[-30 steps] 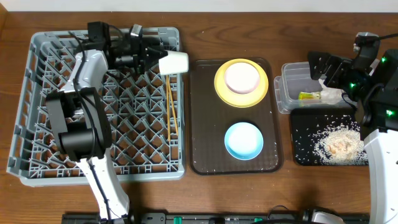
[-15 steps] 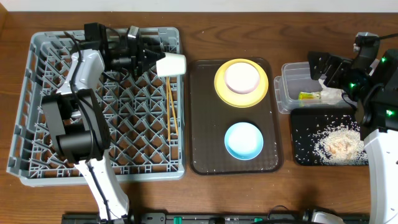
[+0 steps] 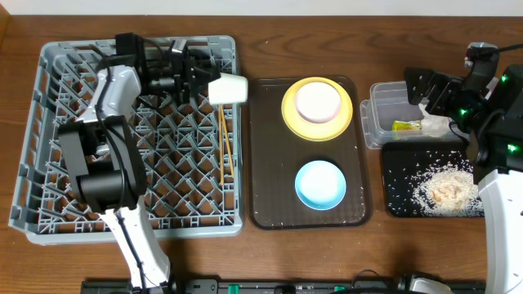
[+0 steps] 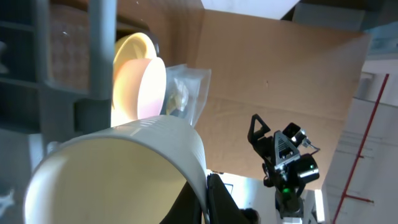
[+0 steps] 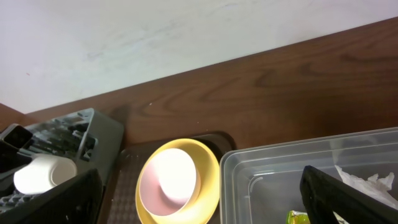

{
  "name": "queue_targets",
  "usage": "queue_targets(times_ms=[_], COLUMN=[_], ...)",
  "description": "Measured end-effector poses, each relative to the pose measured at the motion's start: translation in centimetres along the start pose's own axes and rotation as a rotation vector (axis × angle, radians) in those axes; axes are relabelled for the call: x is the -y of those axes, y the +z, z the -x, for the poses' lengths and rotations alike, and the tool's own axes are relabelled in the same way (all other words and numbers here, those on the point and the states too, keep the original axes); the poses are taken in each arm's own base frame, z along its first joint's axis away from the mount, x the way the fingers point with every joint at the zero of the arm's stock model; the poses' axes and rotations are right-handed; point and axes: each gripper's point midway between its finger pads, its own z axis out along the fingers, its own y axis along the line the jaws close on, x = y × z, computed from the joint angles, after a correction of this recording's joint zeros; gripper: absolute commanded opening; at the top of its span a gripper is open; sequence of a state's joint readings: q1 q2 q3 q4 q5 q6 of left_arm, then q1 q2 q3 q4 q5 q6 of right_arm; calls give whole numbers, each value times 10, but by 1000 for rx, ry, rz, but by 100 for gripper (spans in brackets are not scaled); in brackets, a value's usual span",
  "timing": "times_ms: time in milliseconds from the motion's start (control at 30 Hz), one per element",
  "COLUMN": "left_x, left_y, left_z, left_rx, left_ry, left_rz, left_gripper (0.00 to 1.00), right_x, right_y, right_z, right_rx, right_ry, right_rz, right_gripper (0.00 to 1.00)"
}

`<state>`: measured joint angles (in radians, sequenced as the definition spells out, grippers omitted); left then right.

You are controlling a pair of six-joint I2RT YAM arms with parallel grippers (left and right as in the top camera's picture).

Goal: Sort waste into correct bins and load items into the dishwasher rack

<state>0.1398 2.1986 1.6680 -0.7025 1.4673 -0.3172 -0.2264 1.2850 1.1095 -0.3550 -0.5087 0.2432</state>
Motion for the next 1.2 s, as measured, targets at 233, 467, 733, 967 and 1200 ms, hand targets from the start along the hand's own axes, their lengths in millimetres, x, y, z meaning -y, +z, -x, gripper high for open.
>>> queue_targets(times_ms=[233, 467, 733, 967, 1200], left_x=[4, -2, -6, -6, -6], left_y=[20, 15, 8, 7, 8], left_z=[-6, -5, 1, 3, 5], left_rx=[-40, -16, 37, 56, 60], left_ry=[47, 4, 10, 28, 50], left_rz=[1, 55, 145, 186, 191], left_gripper=[6, 6, 6, 6, 6], right_x=[0, 0, 0, 0, 0], right_y=[0, 0, 0, 0, 0], right_z=[0, 0, 0, 0, 0], right_rx=[0, 0, 0, 0, 0], right_ry=[0, 0, 0, 0, 0], right_rz=[0, 0, 0, 0, 0], right_gripper=[99, 99, 99, 99, 99])
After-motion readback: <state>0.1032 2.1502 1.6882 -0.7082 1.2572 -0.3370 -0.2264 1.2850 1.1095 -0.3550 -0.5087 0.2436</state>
